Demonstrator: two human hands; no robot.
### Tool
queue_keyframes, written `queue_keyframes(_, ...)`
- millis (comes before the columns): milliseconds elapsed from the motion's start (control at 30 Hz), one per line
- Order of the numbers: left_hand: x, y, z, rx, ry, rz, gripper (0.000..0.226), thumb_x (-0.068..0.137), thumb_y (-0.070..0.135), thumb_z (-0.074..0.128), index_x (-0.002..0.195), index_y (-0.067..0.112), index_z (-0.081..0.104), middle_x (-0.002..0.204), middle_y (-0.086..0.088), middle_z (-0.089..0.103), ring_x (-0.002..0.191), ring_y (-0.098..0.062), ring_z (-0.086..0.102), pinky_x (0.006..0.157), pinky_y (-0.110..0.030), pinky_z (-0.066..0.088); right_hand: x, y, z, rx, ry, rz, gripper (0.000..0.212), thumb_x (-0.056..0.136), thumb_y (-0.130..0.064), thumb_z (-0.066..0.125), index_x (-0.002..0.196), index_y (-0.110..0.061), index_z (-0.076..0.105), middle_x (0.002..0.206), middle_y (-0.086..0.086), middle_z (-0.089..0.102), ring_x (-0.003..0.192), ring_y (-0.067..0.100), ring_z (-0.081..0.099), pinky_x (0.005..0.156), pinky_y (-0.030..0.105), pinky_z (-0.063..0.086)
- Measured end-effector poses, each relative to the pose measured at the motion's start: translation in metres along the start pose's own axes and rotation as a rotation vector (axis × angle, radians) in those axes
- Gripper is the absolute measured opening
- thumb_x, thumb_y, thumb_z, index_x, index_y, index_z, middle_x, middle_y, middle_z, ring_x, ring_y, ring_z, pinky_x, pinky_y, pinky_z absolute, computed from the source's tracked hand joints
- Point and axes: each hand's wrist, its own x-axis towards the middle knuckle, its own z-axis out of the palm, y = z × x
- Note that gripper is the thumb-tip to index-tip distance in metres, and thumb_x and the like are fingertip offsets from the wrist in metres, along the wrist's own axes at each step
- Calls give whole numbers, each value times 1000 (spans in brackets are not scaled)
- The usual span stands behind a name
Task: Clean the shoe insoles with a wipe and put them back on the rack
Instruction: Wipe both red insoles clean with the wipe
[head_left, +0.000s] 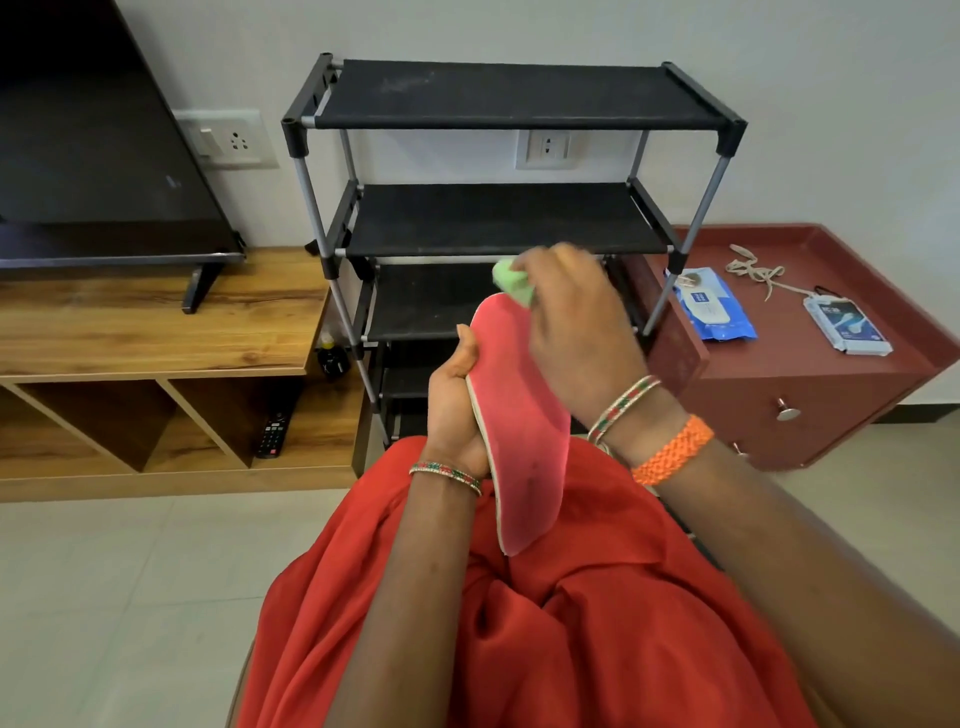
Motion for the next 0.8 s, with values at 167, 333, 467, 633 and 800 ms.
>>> queue_keyframes(167,-2,2,-5,7,21,23,54,98,49,29,108,8,63,107,-11,63,101,-25,61,97,-37,44,-13,-6,17,113,-287,-12,14,92,-8,50,101,-12,60,95,0,56,86,12,49,74,25,43)
queue_keyframes(333,-2,5,-2,-34,-59,-11,67,98,53,21,101,9,70,98,-8,68,91,-21,67,83,-33,55,-5,-5,1,217,-417,7,23,85,-1,53,88,-20,65,75,-3,59,73,13,54,66,25,39)
queue_keyframes(467,1,9,-1,-14,-51,7,69,97,57,21,146,10,33,135,-10,45,121,-23,47,106,-36,35,-11,-9,-17,308,-712,55,23,84,-4,54,80,-21,68,76,1,65,73,11,59,63,26,48)
queue_keyframes(633,-3,12,-1,-19,-31,31,64,98,55,21,131,8,49,117,-10,63,102,-23,62,88,-35,52,4,8,-31,381,-490,199,16,90,-17,55,78,-11,63,71,3,62,65,10,55,64,30,45)
queue_keyframes(800,-4,13,-3,-12,33,63,64,98,55,26,134,8,49,126,-8,56,107,-20,56,94,-34,46,11,4,-35,177,88,80,15,88,-21,62,82,-11,52,66,-5,54,58,3,49,53,9,36)
